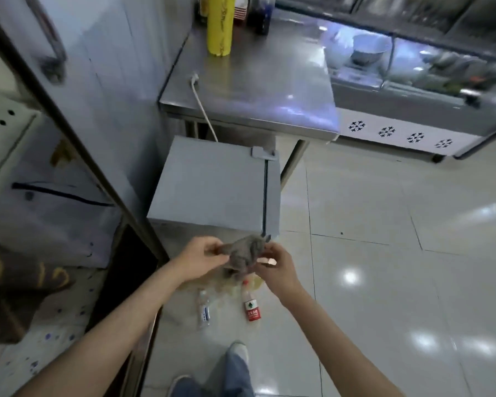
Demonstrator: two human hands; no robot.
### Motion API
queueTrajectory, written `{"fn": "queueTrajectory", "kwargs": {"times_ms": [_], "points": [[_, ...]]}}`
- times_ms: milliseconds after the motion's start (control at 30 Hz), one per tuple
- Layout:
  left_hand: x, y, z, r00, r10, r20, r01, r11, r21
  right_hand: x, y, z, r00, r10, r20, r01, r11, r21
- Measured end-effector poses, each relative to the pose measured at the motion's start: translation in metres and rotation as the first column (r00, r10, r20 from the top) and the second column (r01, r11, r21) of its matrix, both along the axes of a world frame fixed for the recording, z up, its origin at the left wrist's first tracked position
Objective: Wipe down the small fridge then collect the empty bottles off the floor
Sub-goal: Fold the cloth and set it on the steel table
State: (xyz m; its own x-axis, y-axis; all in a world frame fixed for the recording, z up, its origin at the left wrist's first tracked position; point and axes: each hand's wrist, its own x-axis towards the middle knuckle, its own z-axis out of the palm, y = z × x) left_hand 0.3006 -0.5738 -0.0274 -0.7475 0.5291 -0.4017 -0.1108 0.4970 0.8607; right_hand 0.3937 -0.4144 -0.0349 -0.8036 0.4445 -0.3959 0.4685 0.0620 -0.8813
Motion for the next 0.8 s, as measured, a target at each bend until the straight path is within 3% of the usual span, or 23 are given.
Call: {"fn": "queueTrajectory", "kwargs": {"times_ms": [433, 800], "points": [[0.032, 0.075, 0.078, 0.924, -0.373, -0.085, 0.371, 0.928, -0.036, 0.083, 0.055, 0.070, 0.915, -0.381, -0.130, 0.384, 0.923, -0.008], [0.079, 0.253, 0.113, 0.891, -0.428, -0.152, 0.429, 0.903, -0.029, 0.144, 0.223, 0.106, 0.870, -0.445, -0.214, 0.457, 0.890, 0.005]]}}
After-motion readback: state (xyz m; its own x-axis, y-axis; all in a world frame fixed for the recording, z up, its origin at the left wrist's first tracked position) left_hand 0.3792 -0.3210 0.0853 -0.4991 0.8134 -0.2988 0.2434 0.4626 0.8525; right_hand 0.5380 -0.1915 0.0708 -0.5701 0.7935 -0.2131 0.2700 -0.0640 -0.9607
